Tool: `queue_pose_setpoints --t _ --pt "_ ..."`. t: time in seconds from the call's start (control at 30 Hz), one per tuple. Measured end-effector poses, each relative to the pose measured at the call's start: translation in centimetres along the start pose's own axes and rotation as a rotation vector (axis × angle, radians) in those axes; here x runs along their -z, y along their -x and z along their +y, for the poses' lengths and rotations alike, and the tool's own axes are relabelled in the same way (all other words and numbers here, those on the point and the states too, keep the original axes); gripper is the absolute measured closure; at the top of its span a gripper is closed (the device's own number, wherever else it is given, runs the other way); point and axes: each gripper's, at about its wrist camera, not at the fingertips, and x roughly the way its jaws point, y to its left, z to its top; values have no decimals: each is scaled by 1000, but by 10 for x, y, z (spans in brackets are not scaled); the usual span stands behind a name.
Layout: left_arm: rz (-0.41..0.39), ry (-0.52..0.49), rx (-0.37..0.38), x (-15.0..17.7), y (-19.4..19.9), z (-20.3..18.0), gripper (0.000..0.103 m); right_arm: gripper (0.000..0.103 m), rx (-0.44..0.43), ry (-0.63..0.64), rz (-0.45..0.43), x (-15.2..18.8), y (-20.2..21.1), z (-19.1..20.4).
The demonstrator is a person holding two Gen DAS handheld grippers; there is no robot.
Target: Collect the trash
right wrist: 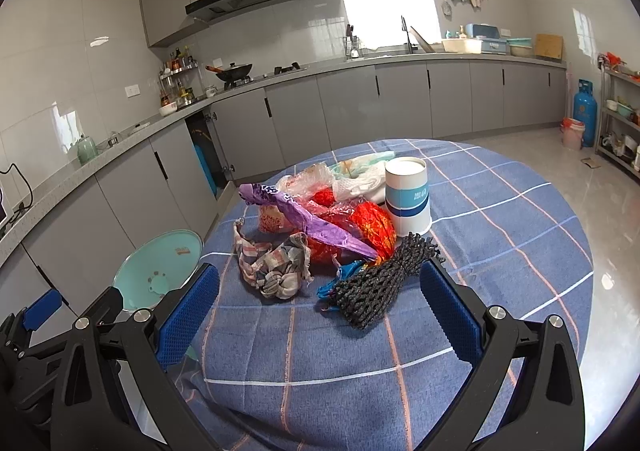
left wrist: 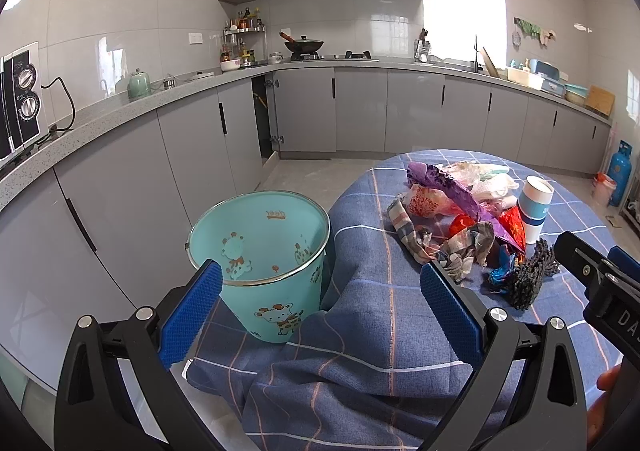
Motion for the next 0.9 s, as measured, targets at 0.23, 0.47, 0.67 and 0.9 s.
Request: queue_pose_setpoints --t 0.23,0.47,0.67,0.9 --pt "6 -4 2 1 -2 0 6 4 1 -3 2 0 0 -1" --pt "17 -14 7 2 -9 -2 6 4 34 -1 26 0 -10 -8" --pt "28 -38 34 4 -19 -5 6 5 98 -39 36 -3 -22 -34" --pt "84 -26 71 11 -42 -3 6 36 128 -129 101 1 -42 -73"
